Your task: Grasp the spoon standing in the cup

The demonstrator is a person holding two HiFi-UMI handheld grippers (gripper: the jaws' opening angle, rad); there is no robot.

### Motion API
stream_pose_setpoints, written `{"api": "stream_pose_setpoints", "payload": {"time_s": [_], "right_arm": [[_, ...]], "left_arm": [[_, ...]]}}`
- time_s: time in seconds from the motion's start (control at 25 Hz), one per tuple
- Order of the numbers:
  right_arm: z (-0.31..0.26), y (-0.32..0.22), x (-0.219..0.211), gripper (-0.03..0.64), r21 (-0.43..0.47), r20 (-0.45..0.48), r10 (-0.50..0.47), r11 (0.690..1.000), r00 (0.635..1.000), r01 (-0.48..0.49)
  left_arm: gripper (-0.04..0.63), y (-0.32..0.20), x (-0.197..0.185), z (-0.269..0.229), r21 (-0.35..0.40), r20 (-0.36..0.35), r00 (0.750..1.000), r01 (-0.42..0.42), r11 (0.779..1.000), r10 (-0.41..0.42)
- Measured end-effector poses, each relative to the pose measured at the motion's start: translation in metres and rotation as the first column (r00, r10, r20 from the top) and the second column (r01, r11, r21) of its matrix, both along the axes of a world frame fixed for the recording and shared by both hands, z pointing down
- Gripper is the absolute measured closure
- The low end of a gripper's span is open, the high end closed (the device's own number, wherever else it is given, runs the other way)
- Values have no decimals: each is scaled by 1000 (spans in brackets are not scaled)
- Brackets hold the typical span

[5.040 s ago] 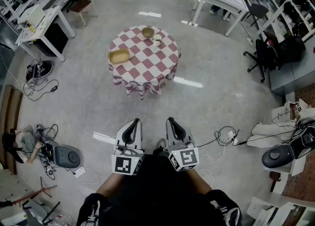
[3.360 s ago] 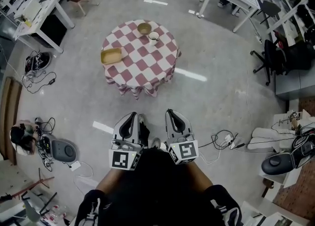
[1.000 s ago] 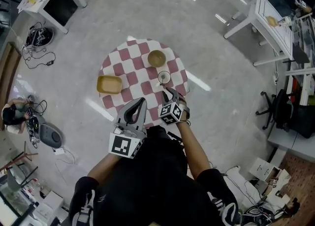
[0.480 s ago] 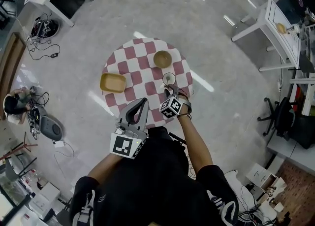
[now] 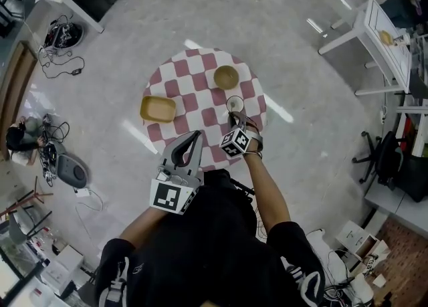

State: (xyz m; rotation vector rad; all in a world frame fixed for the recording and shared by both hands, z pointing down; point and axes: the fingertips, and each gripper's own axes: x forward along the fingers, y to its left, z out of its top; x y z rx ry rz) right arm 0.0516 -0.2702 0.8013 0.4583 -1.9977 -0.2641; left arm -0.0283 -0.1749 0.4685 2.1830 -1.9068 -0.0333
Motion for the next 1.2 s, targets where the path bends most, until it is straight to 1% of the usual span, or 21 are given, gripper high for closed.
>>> {"api": "stream_pose_setpoints", "payload": {"time_s": [0.16,0.4,0.56,0.68,0.76,0.84,0.96,1.08,1.12,1.2], "right_arm": [[-11,2,-2,552,23,23,49,999,999,-49],[-45,20,-7,554,74,90,127,988,988,-133],[-86,40,-10,555,153,165,187,965,968,-213],[-123,70,-11,555,186,241,230,943,943,-277],[-146,94,-11,555,186,305,265,925,915,-331],[-168,121,-8,555,162,373,309,907,875,-389],[-198,158,-3,556,70,481,385,878,787,-473],[-219,194,2,557,-24,565,442,853,697,-522],[-224,205,5,557,-44,582,454,846,674,-532],[-233,225,9,557,-67,606,470,834,642,-547]], "left_arm": [[586,12,-7,-4,20,-3,1000,-13,1000,13],[586,46,-21,-14,54,-17,999,-31,998,32],[586,78,-34,-16,82,-30,998,-58,995,61],[586,109,-44,-18,100,-48,996,-74,992,79],[586,128,-49,-20,111,-55,994,-93,990,99],[586,146,-53,-22,123,-58,990,-117,986,125],[586,168,-54,-24,131,-52,984,-163,978,171],[586,186,-48,-22,129,-49,976,-204,970,211],[586,191,-45,-21,129,-50,974,-214,968,221],[586,200,-40,-19,129,-54,970,-229,965,237]]}}
